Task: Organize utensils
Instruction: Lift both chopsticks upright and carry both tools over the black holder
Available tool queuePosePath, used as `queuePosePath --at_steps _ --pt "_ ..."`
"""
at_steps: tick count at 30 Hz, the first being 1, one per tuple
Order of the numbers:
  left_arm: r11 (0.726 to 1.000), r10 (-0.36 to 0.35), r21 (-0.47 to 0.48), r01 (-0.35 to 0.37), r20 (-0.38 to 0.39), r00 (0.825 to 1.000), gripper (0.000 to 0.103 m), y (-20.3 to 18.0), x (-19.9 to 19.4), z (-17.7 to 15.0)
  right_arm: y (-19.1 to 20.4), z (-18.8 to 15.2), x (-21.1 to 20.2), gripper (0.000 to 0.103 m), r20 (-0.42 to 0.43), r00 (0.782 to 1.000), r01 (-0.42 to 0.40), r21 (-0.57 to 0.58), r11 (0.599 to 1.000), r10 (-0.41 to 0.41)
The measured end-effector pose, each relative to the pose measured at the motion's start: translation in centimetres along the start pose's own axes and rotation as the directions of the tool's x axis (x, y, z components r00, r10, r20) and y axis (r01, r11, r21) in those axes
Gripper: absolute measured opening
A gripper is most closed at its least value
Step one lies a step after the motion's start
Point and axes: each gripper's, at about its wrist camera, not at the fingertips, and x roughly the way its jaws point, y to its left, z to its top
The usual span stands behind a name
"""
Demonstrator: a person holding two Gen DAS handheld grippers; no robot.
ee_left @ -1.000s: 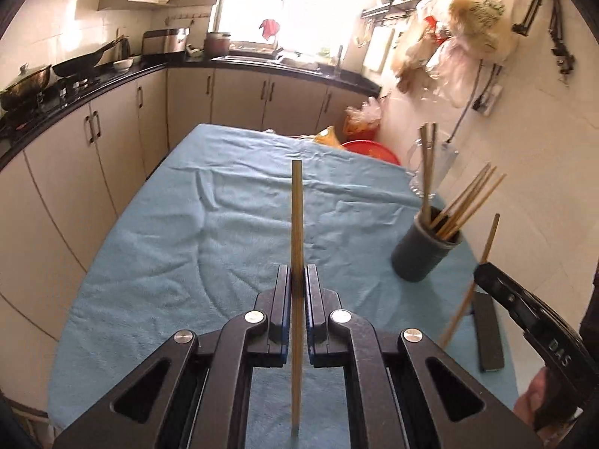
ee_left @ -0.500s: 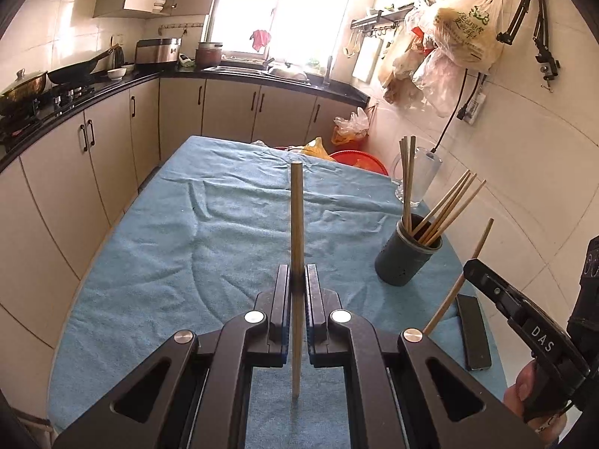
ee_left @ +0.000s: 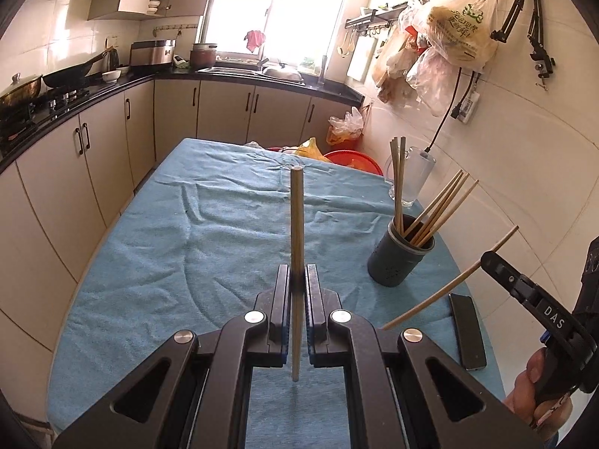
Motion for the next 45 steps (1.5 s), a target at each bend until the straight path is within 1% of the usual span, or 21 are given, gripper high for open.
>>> queuePosePath --at_steps 14,27,41,45 --pt "0.999 -0.016 0.028 0.016 0.006 1.000 0.006 -1.5 -0.3 0.6 -1.7 0.5 -1.4 0.007 0.023 1.000 0.008 0.042 0.999 -0.009" --pt "0.998 -0.011 0.059 0.011 -0.004 1.000 0.006 -2.9 0.3 0.9 -2.7 0.9 -2.5 0.007 0.041 0.999 0.004 0.061 0.998 -0.007" --pt "0.996 -0.005 0.086 0.007 -0.024 1.000 0.006 -4.2 1.1 1.2 -3.8 1.2 -3.3 0.007 0.058 0.998 0.004 0.088 0.996 -0.009" --pt "0.995 -0.014 0.095 0.017 -0.037 0.999 0.006 -5.1 1.4 1.6 -4.3 1.5 -3.8 0.007 0.068 0.998 0.002 0.099 0.995 -0.009"
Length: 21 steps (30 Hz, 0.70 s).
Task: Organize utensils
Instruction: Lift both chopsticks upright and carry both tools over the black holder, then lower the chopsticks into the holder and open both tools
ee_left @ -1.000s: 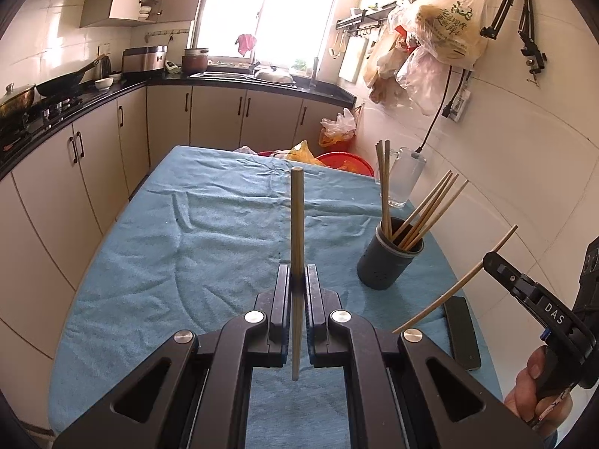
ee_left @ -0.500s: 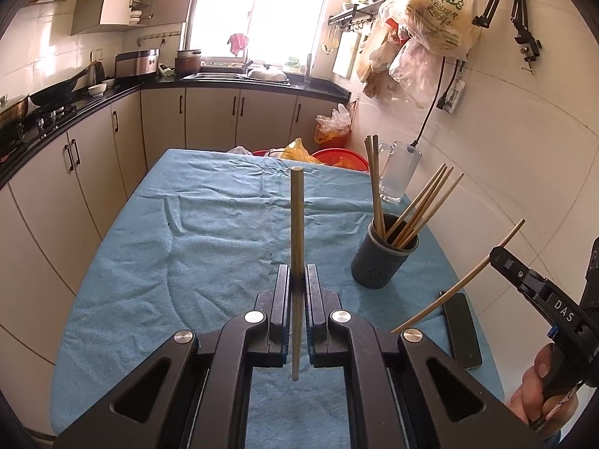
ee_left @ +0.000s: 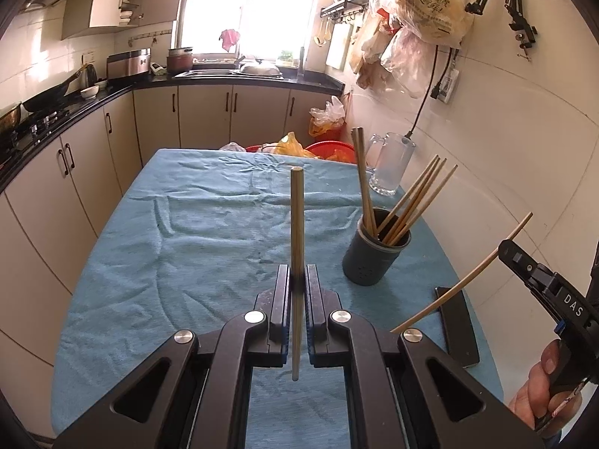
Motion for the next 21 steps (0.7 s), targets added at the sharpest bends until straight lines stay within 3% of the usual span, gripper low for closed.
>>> queuePosePath --at_steps 11,21 --pt "0.997 -0.061 0.040 0.060 0.011 0.998 0.006 -3.5 0.0 3.2 -1.5 2.3 -1.6 0.007 0.054 0.998 0.011 0.019 1.000 -0.012" --pt "0.992 -0.115 0.062 0.109 0.090 0.989 0.006 -6.7 -0.5 8.7 -0.9 6.7 -2.7 0.007 0.139 0.990 -0.002 -0.002 1.000 0.003"
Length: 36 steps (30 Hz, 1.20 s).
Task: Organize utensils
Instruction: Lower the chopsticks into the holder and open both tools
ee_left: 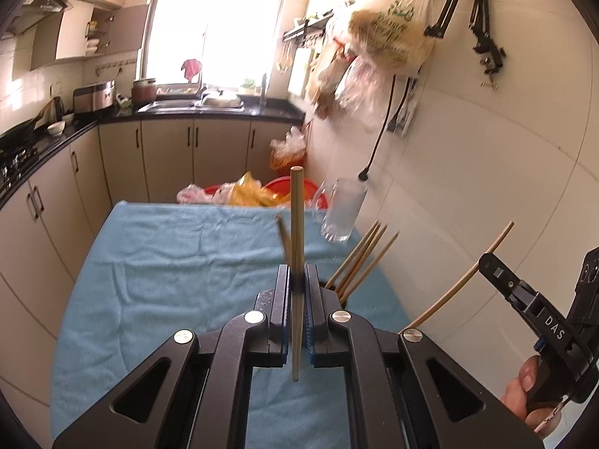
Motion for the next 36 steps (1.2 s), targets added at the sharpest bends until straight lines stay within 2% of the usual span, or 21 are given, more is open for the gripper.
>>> queuePosePath --at_steps 4,9,14,19,25,33,35,36 --pt "1.000 -0.009 0.005 0.008 0.035 0.999 0.006 -1.0 0.9 2.3 0.1 2.0 0.3 0.007 0.042 0.999 0.009 -0.006 1.000 -0.009" --pt "1.000 -0.018 -0.008 0.019 0.058 0.998 0.006 -1.5 2.8 4.8 -0.1 4.0 1.8 0.007 0.054 0.998 0.025 -0.007 1.000 -0.025" --pt "0.999 -0.034 -0.035 0.036 0.048 0.998 0.006 -1.3 5.3 5.6 -0.4 5.1 4.1 0.007 0.052 0.998 0.047 -0.013 0.999 -0.046" --pt "0.997 -0.039 -0.060 0.040 0.019 0.999 0.006 -0.7 8.5 4.8 -1.0 5.1 6.9 0.007 0.026 0.997 0.067 -0.014 0.998 -0.067" --pt "0.997 -0.034 -0.074 0.030 -0.046 0.998 0.006 0.5 11.7 2.6 -2.4 3.0 10.7 0.007 -0.060 0.994 0.094 -0.016 0.995 -0.095" --pt "0.996 -0.014 -0.085 0.008 -0.075 0.997 0.006 1.6 13.4 1.0 -3.3 0.2 13.0 0.007 -0.140 0.983 0.114 -0.027 0.993 -0.116" --pt "0.997 -0.007 -0.078 0.002 -0.069 0.998 0.009 1.7 13.4 1.0 -3.6 0.0 13.3 0.007 -0.156 0.981 0.112 -0.021 0.994 -0.113" --pt "0.997 -0.006 -0.074 0.002 -0.067 0.998 0.013 1.8 13.2 1.0 -3.7 0.0 13.3 0.007 -0.159 0.980 0.114 -0.018 0.993 -0.115"
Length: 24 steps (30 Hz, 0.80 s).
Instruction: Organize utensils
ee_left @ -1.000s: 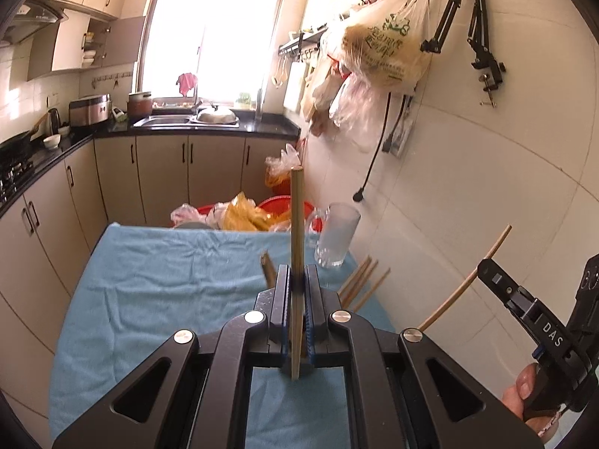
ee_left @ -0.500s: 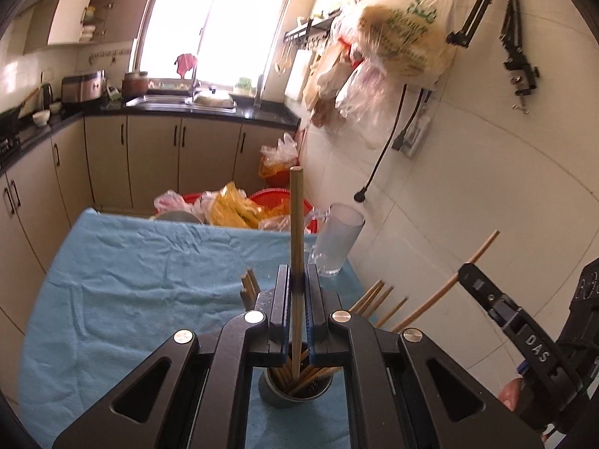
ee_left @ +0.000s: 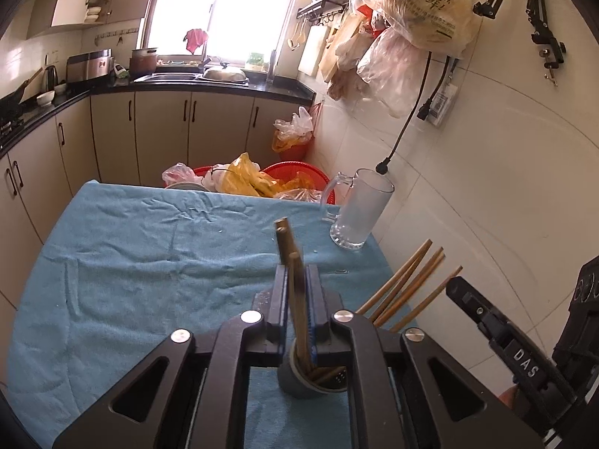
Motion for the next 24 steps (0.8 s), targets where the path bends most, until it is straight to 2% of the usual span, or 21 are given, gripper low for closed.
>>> queuePosePath --at_steps 4,6,9,12,14,16,19,20,22,24 --pt "1.000 -0.002 -0.003 0.002 0.029 1.000 0.035 0.3 -1.3 0.0 -0.2 0.2 -1.1 0.008 0.019 1.000 0.008 0.010 1.000 -0.008" --pt "1.000 0.000 -0.011 0.000 0.053 0.999 0.040 0.7 -2.4 -0.1 -0.3 0.1 -2.5 0.010 0.045 0.999 0.013 0.015 1.000 -0.014" --pt "1.000 0.005 -0.030 -0.003 0.064 0.998 0.043 1.3 -3.7 -0.3 -0.5 -0.3 -4.2 0.025 0.069 0.997 0.016 0.029 0.999 -0.018" --pt "0.998 0.012 -0.056 -0.008 0.072 0.997 0.046 2.2 -5.1 -1.1 -0.5 -1.3 -5.9 0.027 0.079 0.997 0.018 0.035 0.999 -0.021" --pt "0.997 0.027 -0.076 -0.020 0.089 0.996 0.055 2.8 -6.5 -2.2 -0.4 -2.0 -6.9 0.030 0.084 0.996 0.027 0.040 0.999 -0.031" --pt "0.996 0.049 -0.075 -0.041 0.106 0.993 0.067 3.0 -7.7 -3.3 -0.3 -2.8 -8.0 0.050 0.095 0.995 0.037 0.040 0.999 -0.041" --pt "0.994 0.100 -0.046 -0.094 0.127 0.987 0.069 3.2 -9.6 -5.7 0.3 -4.6 -9.8 0.057 0.112 0.992 0.065 0.015 0.998 -0.066" --pt "0.994 0.108 -0.040 -0.104 0.127 0.986 0.069 3.3 -10.0 -6.3 0.6 -5.1 -10.1 0.059 0.110 0.991 0.075 -0.001 0.997 -0.074" --pt "0.993 0.116 -0.037 -0.112 0.122 0.986 0.071 3.7 -10.8 -7.7 1.0 -6.2 -10.8 0.068 0.108 0.990 0.099 -0.026 0.995 -0.096" --pt "0.992 0.129 -0.025 -0.127 0.114 0.985 0.072 4.0 -11.6 -9.1 1.4 -7.2 -11.3 0.071 0.106 0.989 0.114 -0.045 0.992 -0.108"
